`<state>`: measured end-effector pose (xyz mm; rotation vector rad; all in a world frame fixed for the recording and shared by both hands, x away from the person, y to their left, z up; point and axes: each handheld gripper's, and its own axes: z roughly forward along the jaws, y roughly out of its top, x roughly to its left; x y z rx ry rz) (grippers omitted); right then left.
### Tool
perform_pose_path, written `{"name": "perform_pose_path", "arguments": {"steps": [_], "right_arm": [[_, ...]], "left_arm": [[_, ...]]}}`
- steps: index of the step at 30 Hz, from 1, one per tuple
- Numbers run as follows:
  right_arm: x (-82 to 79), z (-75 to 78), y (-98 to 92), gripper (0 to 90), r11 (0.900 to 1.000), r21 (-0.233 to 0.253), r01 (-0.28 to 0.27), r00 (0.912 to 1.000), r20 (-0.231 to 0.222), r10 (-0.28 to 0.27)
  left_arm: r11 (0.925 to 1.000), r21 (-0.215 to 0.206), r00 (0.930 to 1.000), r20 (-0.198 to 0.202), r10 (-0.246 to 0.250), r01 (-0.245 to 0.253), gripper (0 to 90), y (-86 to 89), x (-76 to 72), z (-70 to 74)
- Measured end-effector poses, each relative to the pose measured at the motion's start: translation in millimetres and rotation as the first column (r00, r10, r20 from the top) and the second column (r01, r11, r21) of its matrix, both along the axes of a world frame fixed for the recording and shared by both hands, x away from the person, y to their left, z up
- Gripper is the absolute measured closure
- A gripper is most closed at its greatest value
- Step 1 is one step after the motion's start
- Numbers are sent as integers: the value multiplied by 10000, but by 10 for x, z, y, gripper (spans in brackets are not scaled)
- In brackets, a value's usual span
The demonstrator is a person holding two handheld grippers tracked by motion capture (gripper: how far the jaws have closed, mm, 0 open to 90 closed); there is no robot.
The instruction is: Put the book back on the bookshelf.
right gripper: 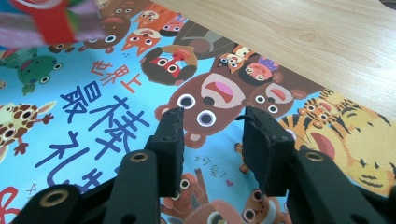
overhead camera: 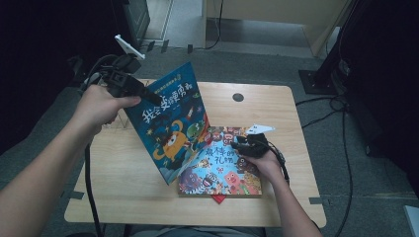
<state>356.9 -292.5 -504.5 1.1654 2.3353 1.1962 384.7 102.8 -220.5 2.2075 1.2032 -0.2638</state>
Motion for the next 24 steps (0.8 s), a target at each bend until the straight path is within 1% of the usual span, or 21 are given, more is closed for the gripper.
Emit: {"name": "perform_pose_path", "arguments": {"steps": [1, 2, 4, 5, 6, 7, 9, 10, 12, 13, 14, 16, 17, 18, 19, 20, 22, 24], "right_arm": [[-3, -3, 11, 563, 10000, -17, 1, 10000, 52, -1], [-3, -3, 11, 563, 10000, -17, 1, 10000, 52, -1], [-12, -7, 27, 543, 10000, -81, 2, 9999, 125, -1], [-12, -7, 27, 543, 10000, -81, 2, 9999, 125, -1], [-16, -8, 33, 538, 10000, -88, -16, 9999, 125, 17], [-26, -9, 43, 531, 9997, -244, -44, 9997, 251, 50], [-31, -10, 49, 531, 9996, -282, -59, 9996, 261, 66], [-33, -13, 57, 527, 9993, -372, -89, 9993, 364, 102], [-34, -13, 60, 527, 9992, -394, -77, 9992, 391, 93], [-34, -13, 60, 527, 9992, -394, -77, 9992, 391, 93], [-35, -14, 61, 526, 9992, -403, -68, 9991, 407, 85], [-36, -14, 58, 528, 9993, -369, -62, 9993, 369, 76], [-36, -14, 58, 528, 9993, -369, -62, 9993, 369, 76], [-37, -15, 57, 528, 9994, -354, -60, 9993, 361, 73], [-37, -15, 57, 528, 9994, -354, -60, 9993, 361, 73], [-38, -16, 58, 528, 9994, -350, -37, 9993, 371, 50], [-38, -16, 57, 529, 9994, -351, -45, 9993, 367, 58], [-39, -17, 56, 530, 9995, -327, -39, 9993, 366, 51]], "left_arm": [[9999, -83, 10000, -4, 86, -86, 836, 30, -17, 6], [9999, -83, 10000, -4, 86, -86, 836, 30, -17, 6], [9999, -41, 9999, 70, 133, -133, 836, 139, -89, 17], [9999, -41, 9999, 70, 133, -133, 836, 139, -89, 17], [9997, -40, 9996, 146, 221, -220, 836, 184, -124, 20], [9997, 61, 9995, 204, 234, -235, 836, 239, -165, 24], [9996, 25, 9994, 224, 273, -273, 835, 267, -189, 27], [9994, 27, 9990, 258, 353, -354, 836, 326, -229, 35], [9990, -1, 9987, 230, 449, -449, 836, 388, -262, 41], [9990, -1, 9987, 230, 449, -449, 836, 388, -262, 41], [9990, 7, 9987, 243, 440, -441, 836, 427, -284, 53], [9986, 12, 9980, 340, 534, -535, 836, 510, -337, 86], [9986, 12, 9980, 340, 534, -535, 837, 510, -337, 86], [9982, 24, 9974, 415, 591, -592, 836, 577, -374, 107], [9982, 24, 9974, 415, 591, -592, 836, 577, -374, 107], [9974, 8, 9964, 452, 721, -722, 836, 642, -407, 124], [9970, 44, 9959, 461, 776, -779, 836, 672, -422, 132], [9954, 2, 9938, 574, 957, -958, 836, 785, -474, 156]]}}
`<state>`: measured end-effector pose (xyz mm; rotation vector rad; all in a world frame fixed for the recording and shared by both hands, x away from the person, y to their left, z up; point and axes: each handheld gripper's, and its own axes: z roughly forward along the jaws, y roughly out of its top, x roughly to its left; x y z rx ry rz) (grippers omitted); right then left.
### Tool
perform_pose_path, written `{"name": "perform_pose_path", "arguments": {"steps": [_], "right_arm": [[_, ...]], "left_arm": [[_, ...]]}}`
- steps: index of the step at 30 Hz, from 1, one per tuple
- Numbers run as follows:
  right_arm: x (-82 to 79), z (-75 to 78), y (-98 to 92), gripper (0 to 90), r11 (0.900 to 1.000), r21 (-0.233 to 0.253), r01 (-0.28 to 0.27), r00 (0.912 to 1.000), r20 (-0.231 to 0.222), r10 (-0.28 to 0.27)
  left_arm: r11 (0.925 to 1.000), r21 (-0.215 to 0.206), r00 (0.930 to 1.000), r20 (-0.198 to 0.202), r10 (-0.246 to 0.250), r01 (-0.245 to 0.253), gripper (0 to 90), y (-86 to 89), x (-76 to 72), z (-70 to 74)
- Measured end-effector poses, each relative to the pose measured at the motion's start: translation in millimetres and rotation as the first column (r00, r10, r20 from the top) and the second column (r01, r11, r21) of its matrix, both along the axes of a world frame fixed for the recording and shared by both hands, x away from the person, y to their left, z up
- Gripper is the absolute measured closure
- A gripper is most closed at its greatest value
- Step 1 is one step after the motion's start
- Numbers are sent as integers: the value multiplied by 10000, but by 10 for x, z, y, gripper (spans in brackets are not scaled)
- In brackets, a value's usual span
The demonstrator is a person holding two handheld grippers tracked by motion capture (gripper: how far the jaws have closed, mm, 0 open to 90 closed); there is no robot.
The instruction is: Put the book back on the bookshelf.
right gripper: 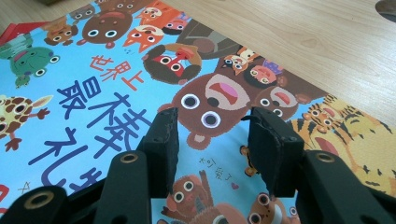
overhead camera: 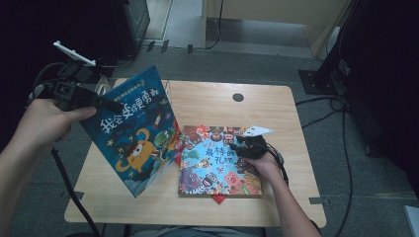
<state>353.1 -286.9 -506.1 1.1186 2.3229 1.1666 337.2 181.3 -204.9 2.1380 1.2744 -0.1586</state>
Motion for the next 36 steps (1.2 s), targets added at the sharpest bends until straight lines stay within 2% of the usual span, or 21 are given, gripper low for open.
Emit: {"name": "perform_pose_path", "arguments": {"steps": [2, 4, 5, 6, 9, 14, 17, 19, 21, 26, 27, 28, 35, 36], "right_arm": [[-1, -1, 1, 530, 10000, 5, 6, 10000, 8, -6], [-2, -1, 1, 534, 10000, -2, 16, 10000, 24, -16], [-2, -1, 1, 534, 10000, -2, 16, 10000, 24, -16], [1, -2, -3, 536, 10000, 16, 22, 10000, 35, -22], [0, -2, -2, 536, 10000, -2, 20, 10000, 40, -20], [8, 4, -4, 533, 10000, 18, -8, 10000, -49, 8], [26, 3, -6, 535, 10000, 64, -60, 10000, -50, 61], [42, 5, -7, 535, 9999, 64, -86, 9999, -87, 87], [50, 7, -5, 535, 10000, 66, -73, 9999, -96, 74], [99, 16, 3, 534, 9999, -57, -112, 9999, -111, 111], [99, 16, 3, 534, 9999, -57, -112, 9999, -111, 111], [113, 16, 0, 534, 9999, -74, -137, 9999, -93, 136], [123, 13, -13, 533, 9999, 30, -112, 9998, -152, 112], [127, 13, -17, 536, 9999, 32, -110, 9998, -141, 110]], "left_arm": [[10000, -27, 10000, 12, 94, -94, 836, 40, -19, 9], [9993, -88, 9993, 54, 369, -369, 836, 176, -67, 25], [9993, -88, 9993, 54, 369, -369, 837, 176, -67, 25], [9984, -136, 9984, 100, 548, -547, 836, 267, -100, 33], [9951, -197, 9950, 213, 974, -970, 837, 394, -156, 29], [9929, -215, 9928, 211, 1176, -1171, 836, 503, -223, 14], [9885, -428, 9893, 75, 1456, -1452, 836, 613, -289, -28], [9854, -448, 9862, 138, 1648, -1640, 836, 652, -331, -49], [9858, -370, 9864, 115, 1642, -1637, 836, 669, -351, -60], [9771, -302, 9775, 36, 2108, -2106, 834, 825, -464, -112], [9771, -302, 9775, 36, 2108, -2106, 834, 825, -464, -112], [9736, -306, 9740, -3, 2263, -2262, 834, 878, -487, -129], [9644, -214, 9646, -90, 2634, -2636, 834, 1014, -515, -195], [9592, -219, 9594, -127, 2818, -2820, 833, 1067, -512, -221]]}}
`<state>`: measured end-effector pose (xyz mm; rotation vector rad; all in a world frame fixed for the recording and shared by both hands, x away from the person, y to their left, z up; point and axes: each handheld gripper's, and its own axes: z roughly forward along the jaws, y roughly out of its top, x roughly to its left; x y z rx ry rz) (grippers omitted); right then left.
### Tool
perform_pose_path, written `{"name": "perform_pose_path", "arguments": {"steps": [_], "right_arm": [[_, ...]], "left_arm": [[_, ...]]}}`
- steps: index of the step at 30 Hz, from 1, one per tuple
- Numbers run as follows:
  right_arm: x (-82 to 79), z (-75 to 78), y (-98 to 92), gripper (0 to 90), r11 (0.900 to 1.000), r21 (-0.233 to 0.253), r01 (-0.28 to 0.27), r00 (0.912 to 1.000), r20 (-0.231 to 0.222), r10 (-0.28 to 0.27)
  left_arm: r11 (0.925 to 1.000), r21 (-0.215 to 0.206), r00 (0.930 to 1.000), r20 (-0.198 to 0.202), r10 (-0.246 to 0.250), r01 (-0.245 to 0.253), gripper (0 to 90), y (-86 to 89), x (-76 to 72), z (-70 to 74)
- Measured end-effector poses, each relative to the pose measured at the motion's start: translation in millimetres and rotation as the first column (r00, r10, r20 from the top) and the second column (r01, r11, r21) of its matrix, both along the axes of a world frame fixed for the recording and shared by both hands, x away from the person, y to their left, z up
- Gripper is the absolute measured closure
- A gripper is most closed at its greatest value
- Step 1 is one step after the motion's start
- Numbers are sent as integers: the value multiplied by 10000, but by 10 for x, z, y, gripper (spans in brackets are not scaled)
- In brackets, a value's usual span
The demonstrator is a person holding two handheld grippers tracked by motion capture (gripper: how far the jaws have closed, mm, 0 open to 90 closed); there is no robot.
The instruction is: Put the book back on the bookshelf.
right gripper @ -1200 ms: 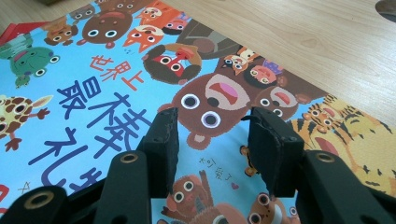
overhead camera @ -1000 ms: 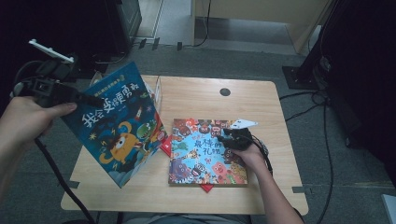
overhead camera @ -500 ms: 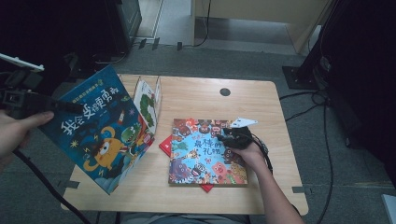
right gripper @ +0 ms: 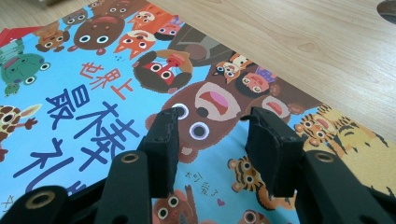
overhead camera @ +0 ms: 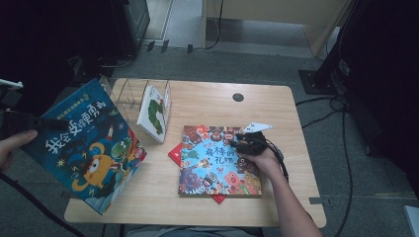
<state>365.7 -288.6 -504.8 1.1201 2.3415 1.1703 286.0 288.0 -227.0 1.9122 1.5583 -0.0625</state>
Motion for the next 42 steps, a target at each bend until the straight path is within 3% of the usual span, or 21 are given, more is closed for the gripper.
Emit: {"name": "perform_pose_path", "arguments": {"steps": [4, 7, 8, 13, 15, 18, 20, 25, 28, 34, 39, 42], "right_arm": [[1, -1, -1, 537, 10000, -11, -19, 10000, 17, 19], [-2, -1, 0, 537, 10000, -17, -8, 10000, 11, 8], [-2, -1, 0, 537, 10000, -17, -8, 10000, 11, 8], [-8, -1, 4, 539, 10000, -56, -21, 10000, 23, 21], [-5, -2, 2, 543, 10000, -50, -28, 10000, 32, 28], [-5, -2, 3, 544, 10000, -68, -33, 10000, 49, 33], [-5, -2, 2, 546, 10000, -69, -36, 10000, 54, 36], [-8, -4, 2, 551, 10000, -69, -17, 10000, 71, 17], [-9, -5, 4, 553, 10000, -93, 0, 10000, 99, 1], [-11, -5, 6, 553, 9999, -144, -20, 9999, 127, 22], [-13, -5, 9, 553, 9998, -172, -31, 9999, 125, 33], [-13, -5, 9, 552, 9998, -175, -31, 9999, 123, 33]], "left_arm": [[9998, 93, 9998, -33, 181, -181, 834, 68, 14, -34], [9964, 81, 9964, 50, 844, -844, 834, 195, 71, -78], [9964, 81, 9964, 50, 844, -844, 834, 195, 71, -78], [9880, -76, 9880, 118, 1541, -1540, 832, 356, 161, -122], [9815, -101, 9814, 137, 1916, -1914, 833, 417, 248, -144], [9801, -22, 9800, 88, 1986, -1986, 832, 436, 300, -150], [9736, 26, 9735, 97, 2283, -2284, 832, 453, 392, -163], [9692, 161, 9691, 227, 2455, -2459, 830, 448, 493, -170], [9608, 187, 9608, 255, 2760, -2765, 831, 449, 573, -149], [9571, 363, 9571, 466, 2859, -2876, 830, 405, 647, -95], [9560, 361, 9563, 396, 2897, -2911, 832, 388, 723, -78], [9526, 569, 9541, 364, 2973, -2990, 831, 389, 790, -50]]}}
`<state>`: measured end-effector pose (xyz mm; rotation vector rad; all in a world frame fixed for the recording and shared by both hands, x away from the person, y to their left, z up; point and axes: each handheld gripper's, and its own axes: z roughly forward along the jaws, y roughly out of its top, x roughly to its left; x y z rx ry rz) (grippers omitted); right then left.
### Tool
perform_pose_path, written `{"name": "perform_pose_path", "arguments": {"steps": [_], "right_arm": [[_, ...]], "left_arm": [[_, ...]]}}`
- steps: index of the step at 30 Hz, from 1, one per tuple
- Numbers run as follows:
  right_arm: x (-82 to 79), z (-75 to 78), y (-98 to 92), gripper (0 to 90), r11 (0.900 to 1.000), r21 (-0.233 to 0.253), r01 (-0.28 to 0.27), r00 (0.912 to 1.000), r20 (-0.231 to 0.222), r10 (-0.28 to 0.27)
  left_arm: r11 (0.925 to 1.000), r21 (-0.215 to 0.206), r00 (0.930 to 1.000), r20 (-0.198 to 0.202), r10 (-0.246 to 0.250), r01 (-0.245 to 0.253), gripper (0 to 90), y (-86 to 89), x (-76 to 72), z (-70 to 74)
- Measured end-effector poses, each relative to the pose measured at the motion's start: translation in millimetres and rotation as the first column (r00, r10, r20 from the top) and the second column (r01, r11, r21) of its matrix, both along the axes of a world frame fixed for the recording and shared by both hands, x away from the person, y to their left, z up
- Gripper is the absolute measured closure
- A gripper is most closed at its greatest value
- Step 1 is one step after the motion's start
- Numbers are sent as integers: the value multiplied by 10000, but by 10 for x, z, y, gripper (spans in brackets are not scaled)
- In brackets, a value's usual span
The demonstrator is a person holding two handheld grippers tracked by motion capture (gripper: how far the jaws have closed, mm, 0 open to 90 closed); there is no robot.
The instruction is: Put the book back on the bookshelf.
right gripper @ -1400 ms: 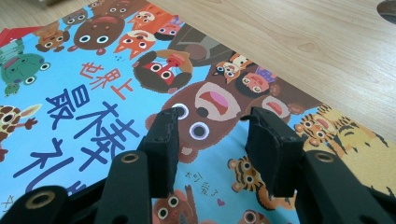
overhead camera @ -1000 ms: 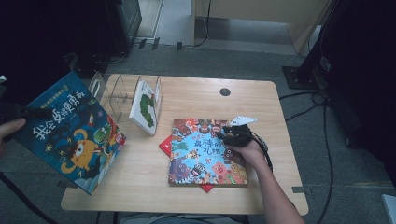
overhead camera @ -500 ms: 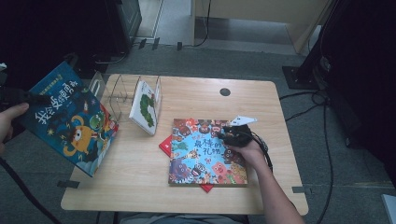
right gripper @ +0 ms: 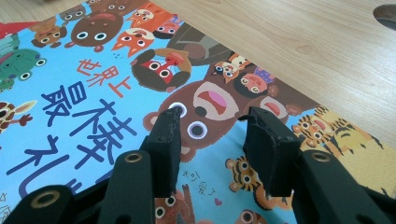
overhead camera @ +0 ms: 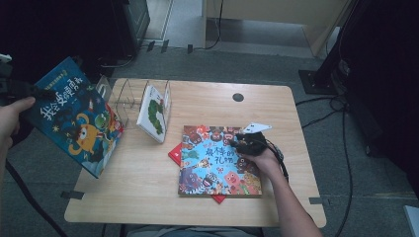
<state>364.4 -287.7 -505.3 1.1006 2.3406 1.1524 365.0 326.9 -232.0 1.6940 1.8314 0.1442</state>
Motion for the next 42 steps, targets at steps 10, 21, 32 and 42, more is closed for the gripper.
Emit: {"name": "perform_pose_path", "arguments": {"steps": [10, 21, 32, 42], "right_arm": [[0, 0, 2, 556, 10000, -51, -17, 10000, 51, 18], [2, -2, -1, 559, 10000, -84, -48, 9999, 116, 49], [-12, -9, 3, 557, 9999, -115, 8, 9997, 225, -5], [-19, -7, 0, 560, 9999, -127, 2, 9998, 193, 1]], "left_arm": [[9993, -202, 9984, 456, 326, -317, 831, 31, 107, -42], [9991, -92, 9972, 623, 422, -417, 830, -41, 288, -223], [9985, -395, 9976, -571, -401, 378, 795, -1, 346, -254], [9987, 125, 9937, -1019, -476, 492, 831, -15, 429, -263]]}}
